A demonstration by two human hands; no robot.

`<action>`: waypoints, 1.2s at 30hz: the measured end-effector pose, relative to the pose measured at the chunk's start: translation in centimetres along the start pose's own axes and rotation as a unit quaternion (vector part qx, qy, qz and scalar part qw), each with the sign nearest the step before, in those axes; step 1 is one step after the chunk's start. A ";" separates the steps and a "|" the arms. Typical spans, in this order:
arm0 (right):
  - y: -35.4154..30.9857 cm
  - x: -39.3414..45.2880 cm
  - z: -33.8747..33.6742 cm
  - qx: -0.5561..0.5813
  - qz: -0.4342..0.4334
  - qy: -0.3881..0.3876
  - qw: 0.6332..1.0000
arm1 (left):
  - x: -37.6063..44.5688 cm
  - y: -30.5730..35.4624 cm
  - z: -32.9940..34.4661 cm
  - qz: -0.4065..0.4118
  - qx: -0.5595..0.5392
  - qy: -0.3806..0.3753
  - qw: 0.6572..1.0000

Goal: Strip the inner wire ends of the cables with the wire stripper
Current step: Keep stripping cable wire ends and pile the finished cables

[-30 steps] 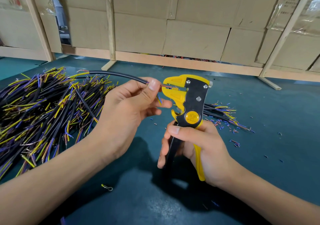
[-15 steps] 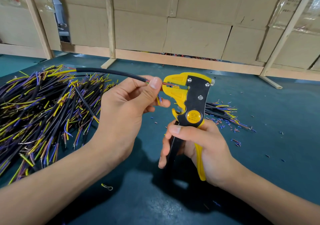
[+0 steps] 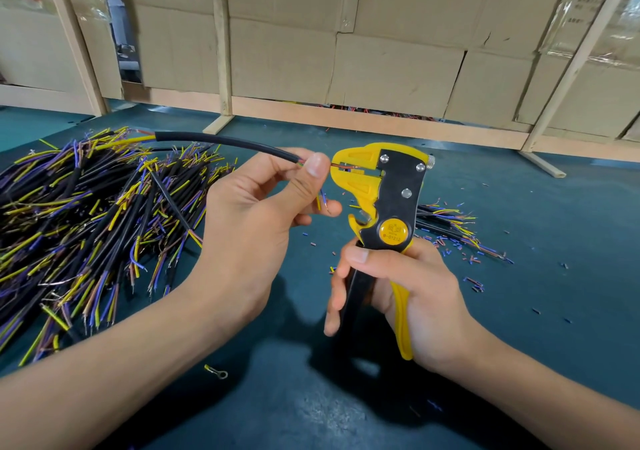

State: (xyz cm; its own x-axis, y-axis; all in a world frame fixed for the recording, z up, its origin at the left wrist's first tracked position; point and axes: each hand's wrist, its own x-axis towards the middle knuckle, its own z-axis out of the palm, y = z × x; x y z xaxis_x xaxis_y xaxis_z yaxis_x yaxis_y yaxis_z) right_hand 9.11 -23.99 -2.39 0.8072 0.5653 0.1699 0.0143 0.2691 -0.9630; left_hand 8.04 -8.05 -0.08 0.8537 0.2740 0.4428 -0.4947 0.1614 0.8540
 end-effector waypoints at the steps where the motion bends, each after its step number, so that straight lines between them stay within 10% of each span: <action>1: 0.0 0.0 0.0 0.001 0.001 -0.001 1.000 | 0.0 0.0 0.0 -0.002 0.001 0.000 1.000; 17: -0.2 -0.1 -0.3 -0.015 -0.002 0.039 0.999 | 0.2 0.2 -0.5 -0.027 0.048 -0.002 0.998; 29: -0.6 0.2 -0.7 0.052 0.038 -0.043 0.997 | 1.7 2.0 -2.0 -0.250 -0.079 -0.158 0.952; 36: -0.3 0.2 -0.4 0.016 0.024 0.019 0.999 | 1.5 1.1 -1.2 -0.110 -0.032 -0.086 0.990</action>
State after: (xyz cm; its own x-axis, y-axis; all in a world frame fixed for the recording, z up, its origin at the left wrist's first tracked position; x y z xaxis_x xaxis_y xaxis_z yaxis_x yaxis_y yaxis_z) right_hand 9.54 -24.30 -2.18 0.8283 0.5485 0.1141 -0.0437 0.2663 -0.9629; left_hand 8.59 -6.35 1.23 0.9543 0.0613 0.2926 -0.2982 0.2609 0.9182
